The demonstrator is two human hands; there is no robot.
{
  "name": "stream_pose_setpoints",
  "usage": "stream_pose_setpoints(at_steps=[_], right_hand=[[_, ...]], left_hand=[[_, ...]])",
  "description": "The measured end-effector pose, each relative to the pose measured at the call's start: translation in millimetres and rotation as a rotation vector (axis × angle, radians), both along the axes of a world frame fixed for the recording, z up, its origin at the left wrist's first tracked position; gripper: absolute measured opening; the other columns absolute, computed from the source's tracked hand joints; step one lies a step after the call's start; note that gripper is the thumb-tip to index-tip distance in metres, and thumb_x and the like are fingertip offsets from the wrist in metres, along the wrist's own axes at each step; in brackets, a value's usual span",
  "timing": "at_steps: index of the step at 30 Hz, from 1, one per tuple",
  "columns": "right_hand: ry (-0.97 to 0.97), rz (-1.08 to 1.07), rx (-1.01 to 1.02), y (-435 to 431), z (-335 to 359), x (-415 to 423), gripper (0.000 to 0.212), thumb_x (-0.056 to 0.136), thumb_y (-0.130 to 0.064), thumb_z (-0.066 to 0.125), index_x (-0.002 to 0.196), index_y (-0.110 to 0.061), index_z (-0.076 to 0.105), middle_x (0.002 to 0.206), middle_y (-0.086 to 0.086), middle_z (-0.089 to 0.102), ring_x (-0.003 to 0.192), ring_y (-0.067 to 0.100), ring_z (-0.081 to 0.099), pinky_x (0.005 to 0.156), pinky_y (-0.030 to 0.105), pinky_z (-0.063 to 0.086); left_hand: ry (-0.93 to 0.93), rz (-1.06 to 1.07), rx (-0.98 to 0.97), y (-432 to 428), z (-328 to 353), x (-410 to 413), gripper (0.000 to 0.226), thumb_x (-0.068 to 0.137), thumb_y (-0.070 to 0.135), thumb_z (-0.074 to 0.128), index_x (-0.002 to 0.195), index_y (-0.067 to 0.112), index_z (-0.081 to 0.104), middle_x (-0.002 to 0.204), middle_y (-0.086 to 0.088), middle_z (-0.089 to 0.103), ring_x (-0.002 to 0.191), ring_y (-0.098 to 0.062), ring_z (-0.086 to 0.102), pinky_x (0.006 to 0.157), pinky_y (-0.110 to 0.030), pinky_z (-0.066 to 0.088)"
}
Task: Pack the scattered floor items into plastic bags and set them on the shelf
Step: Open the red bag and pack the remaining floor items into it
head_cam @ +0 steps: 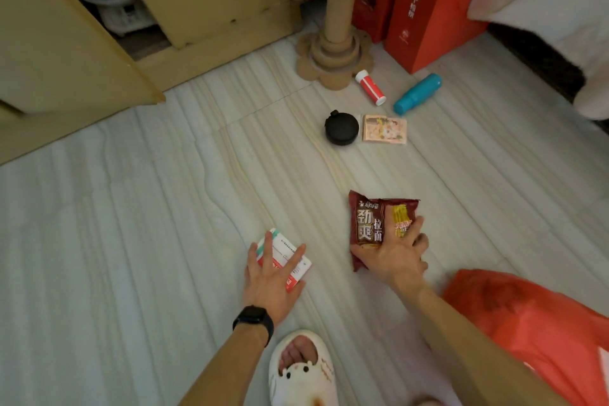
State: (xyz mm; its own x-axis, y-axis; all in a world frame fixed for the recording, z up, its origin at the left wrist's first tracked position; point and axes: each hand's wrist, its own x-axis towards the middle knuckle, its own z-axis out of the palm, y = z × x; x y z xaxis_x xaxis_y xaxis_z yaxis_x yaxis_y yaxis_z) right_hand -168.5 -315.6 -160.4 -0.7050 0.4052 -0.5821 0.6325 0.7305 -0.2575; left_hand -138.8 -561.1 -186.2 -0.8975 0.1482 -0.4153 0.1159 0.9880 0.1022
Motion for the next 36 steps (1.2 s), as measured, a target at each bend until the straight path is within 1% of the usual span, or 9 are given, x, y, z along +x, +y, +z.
stream_pose_setpoints(at_steps=[6, 11, 15, 19, 23, 26, 29, 32, 36], right_hand=[[-0.118, 0.206, 0.050, -10, 43, 32, 0.106, 0.057, -0.067, 0.066, 0.147, -0.045, 0.014, 0.145, 0.012, 0.019, 0.121, 0.039, 0.034, 0.094, 0.056, 0.042], [0.264, 0.206, -0.087, 4, 150, 57, 0.107, 0.054, -0.063, 0.068, 0.146, -0.051, 0.016, 0.149, 0.003, 0.021, 0.126, 0.032, 0.036, 0.104, 0.047, 0.041], [0.577, -0.066, -0.408, 56, 235, 115, 0.094, 0.061, -0.042, 0.083, 0.141, -0.053, 0.034, 0.130, -0.013, 0.041, 0.108, 0.001, 0.053, 0.094, 0.023, 0.044], [0.693, -0.473, -0.924, 118, 270, 190, 0.045, 0.060, -0.027, 0.070, 0.104, -0.022, 0.063, 0.083, 0.008, 0.066, 0.063, 0.022, 0.062, 0.052, 0.031, 0.049], [0.667, -0.771, -1.065, 154, 272, 257, 0.031, 0.081, -0.021, 0.050, 0.105, -0.003, 0.059, 0.076, 0.016, 0.070, 0.058, 0.025, 0.066, 0.050, 0.032, 0.054], [0.540, -0.688, -0.854, 171, 269, 286, 0.031, 0.081, -0.021, 0.059, 0.110, -0.009, 0.063, 0.089, 0.016, 0.073, 0.067, 0.016, 0.069, 0.056, 0.021, 0.054], [0.245, -0.459, -0.540, 185, 259, 290, 0.026, 0.084, -0.012, 0.071, 0.108, -0.007, 0.064, 0.075, 0.008, 0.069, 0.055, 0.012, 0.063, 0.047, 0.014, 0.046], [-0.026, -0.262, -0.354, 189, 245, 271, 0.023, 0.078, -0.029, 0.076, 0.097, -0.020, 0.068, 0.073, -0.004, 0.073, 0.061, 0.009, 0.068, 0.059, 0.017, 0.052], [-0.104, -0.216, 0.010, 186, 204, 243, 0.077, 0.061, -0.069, 0.063, 0.128, -0.034, 0.052, 0.131, 0.007, 0.056, 0.114, 0.029, 0.059, 0.098, 0.040, 0.049]], left_hand=[[-0.261, 0.081, -0.050, -7, 30, 3, 0.085, 0.076, 0.055, 0.066, 0.144, 0.062, 0.015, 0.159, -0.002, -0.020, 0.136, -0.042, 0.013, 0.113, -0.043, 0.032], [-0.339, 0.110, -0.066, -27, 43, 23, 0.092, 0.067, 0.060, 0.069, 0.142, 0.062, 0.017, 0.159, -0.008, -0.008, 0.135, -0.037, 0.025, 0.114, -0.044, 0.027], [-0.299, 0.105, -0.013, -14, 84, 7, 0.087, 0.066, 0.056, 0.071, 0.141, 0.057, 0.028, 0.156, -0.005, 0.003, 0.128, -0.034, 0.034, 0.107, -0.040, 0.038], [-0.145, -0.065, 0.110, 49, 159, -36, 0.097, 0.063, 0.057, 0.076, 0.144, 0.056, 0.023, 0.156, -0.008, 0.004, 0.128, -0.038, 0.034, 0.105, -0.039, 0.039], [0.037, -0.325, 0.205, 129, 240, -52, 0.100, 0.062, 0.062, 0.076, 0.145, 0.055, 0.019, 0.153, -0.011, 0.012, 0.127, -0.040, 0.036, 0.103, -0.040, 0.038], [0.121, -0.538, 0.181, 182, 286, -47, 0.102, 0.058, 0.069, 0.073, 0.143, 0.056, 0.018, 0.153, -0.014, 0.017, 0.129, -0.043, 0.036, 0.107, -0.045, 0.037], [0.165, -0.754, 0.133, 224, 321, -25, 0.103, 0.057, 0.070, 0.071, 0.143, 0.058, 0.016, 0.152, -0.011, 0.016, 0.126, -0.043, 0.039, 0.102, -0.045, 0.042], [0.179, -0.920, 0.038, 261, 332, 5, 0.101, 0.064, 0.066, 0.074, 0.147, 0.052, 0.018, 0.155, -0.014, 0.011, 0.127, -0.040, 0.038, 0.095, -0.041, 0.044], [0.080, -0.942, 0.067, 302, 312, 45, 0.104, 0.063, 0.063, 0.077, 0.148, 0.051, 0.018, 0.157, -0.017, 0.008, 0.127, -0.043, 0.036, 0.097, -0.045, 0.044]])
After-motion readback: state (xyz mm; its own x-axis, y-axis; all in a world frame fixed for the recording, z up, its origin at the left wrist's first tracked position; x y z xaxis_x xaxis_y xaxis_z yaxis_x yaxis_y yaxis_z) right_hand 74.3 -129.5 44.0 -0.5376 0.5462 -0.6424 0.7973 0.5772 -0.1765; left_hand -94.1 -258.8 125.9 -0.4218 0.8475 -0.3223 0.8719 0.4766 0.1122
